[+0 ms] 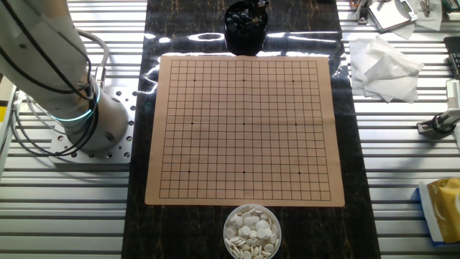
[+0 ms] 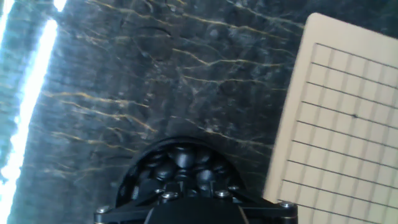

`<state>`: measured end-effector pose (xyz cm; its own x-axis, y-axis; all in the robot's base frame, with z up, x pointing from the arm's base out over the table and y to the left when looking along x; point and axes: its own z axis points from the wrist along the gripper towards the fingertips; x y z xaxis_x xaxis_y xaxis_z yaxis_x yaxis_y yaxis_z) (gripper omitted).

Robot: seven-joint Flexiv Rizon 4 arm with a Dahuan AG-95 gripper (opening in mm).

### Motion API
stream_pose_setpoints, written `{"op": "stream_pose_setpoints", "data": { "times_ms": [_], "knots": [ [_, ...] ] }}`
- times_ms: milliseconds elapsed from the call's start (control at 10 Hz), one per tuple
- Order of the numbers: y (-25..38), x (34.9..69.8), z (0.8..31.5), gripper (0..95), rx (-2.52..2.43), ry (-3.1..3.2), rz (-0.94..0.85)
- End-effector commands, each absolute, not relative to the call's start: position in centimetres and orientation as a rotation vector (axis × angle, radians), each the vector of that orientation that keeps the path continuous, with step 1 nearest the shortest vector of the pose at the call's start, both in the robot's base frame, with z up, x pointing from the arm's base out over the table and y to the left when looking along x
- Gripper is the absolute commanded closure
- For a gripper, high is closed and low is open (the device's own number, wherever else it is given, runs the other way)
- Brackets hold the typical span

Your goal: Play the first move as black on the 3-4 point in the upper right corner of the Go board

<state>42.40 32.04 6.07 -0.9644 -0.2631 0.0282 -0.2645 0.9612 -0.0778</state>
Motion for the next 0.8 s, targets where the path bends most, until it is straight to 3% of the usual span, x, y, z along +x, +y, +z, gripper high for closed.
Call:
{"op": "stream_pose_setpoints", "data": {
  "times_ms": [100, 800],
  "knots": [
    [33.43, 42.89, 6.42, 76.0, 0.392, -3.059, 0.196],
    [32.68, 42.59, 6.17, 76.0, 0.550, -3.061, 0.370]
  ]
}}
